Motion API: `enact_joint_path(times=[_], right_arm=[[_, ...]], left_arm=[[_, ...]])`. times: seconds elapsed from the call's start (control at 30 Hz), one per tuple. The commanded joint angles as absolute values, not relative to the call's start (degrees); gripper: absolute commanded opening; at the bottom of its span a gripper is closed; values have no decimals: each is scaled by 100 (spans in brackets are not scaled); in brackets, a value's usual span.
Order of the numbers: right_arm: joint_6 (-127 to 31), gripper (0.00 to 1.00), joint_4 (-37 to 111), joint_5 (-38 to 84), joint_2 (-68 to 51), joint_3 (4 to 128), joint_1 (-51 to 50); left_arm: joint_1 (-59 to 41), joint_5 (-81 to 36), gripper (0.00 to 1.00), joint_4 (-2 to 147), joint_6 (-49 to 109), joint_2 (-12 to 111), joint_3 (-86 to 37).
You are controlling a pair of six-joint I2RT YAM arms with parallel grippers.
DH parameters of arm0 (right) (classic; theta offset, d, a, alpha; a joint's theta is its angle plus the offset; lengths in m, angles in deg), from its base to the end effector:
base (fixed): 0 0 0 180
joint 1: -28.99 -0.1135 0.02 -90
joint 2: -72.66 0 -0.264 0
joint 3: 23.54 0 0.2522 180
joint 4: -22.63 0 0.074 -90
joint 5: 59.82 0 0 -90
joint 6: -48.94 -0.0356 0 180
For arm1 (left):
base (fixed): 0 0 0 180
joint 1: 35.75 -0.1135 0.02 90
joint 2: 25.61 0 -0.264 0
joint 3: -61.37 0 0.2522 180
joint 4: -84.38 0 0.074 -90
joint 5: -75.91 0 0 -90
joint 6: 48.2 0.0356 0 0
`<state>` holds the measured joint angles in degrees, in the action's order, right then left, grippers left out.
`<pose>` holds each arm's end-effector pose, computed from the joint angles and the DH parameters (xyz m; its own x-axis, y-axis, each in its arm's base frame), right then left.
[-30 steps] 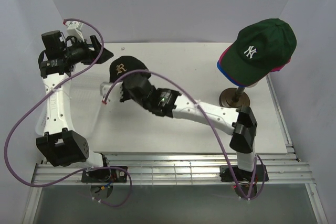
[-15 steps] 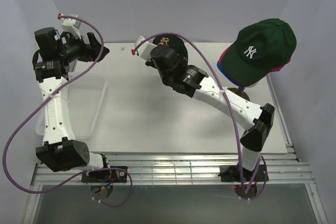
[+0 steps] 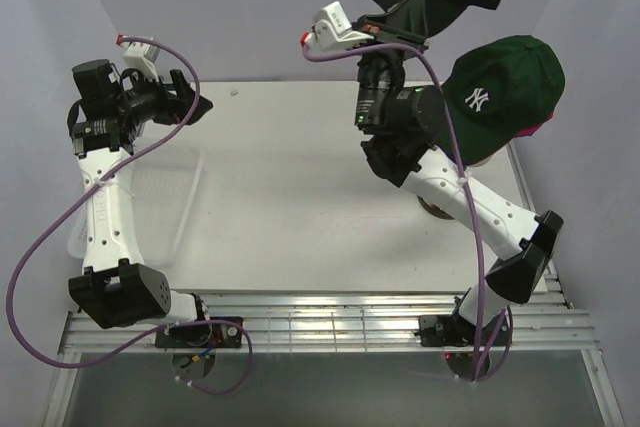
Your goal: Stack the hats
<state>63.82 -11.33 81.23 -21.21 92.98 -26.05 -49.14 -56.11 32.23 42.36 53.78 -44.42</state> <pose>0.2081 0.2493 0.5545 0.1381 -0.8629 -0.4862 0.5317 0.4788 -0.6986 0.2855 0.0435 0.4415 -0.4186 -0.0922 -0.9035 0.4186 0.8633 -0.2820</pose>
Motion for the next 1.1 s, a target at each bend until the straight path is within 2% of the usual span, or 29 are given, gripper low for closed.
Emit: enact_joint_path(times=[0.0, 0.27, 0.53, 0.77, 1.07], right_arm=[[8120, 8, -2242, 8028, -1385, 9025, -2226], [7541, 8, -749, 8177, -23, 7753, -1470], [6443, 8, 825, 8406, 823, 6512, -1328], [5975, 8, 1116, 8370, 1070, 6115, -1205], [6098, 8, 1082, 8774, 1447, 5483, -1240]], left_arm=[[-4937, -5969, 98, 3300, 4224, 5112, -4362], [-4937, -6049, 98, 3309, 4224, 5050, -4239], [-4937, -6084, 98, 3300, 4224, 5050, -4213], [-4937, -6128, 98, 3309, 4224, 4945, -4195], [-4937, -6137, 98, 3291, 4224, 4945, -4204]])
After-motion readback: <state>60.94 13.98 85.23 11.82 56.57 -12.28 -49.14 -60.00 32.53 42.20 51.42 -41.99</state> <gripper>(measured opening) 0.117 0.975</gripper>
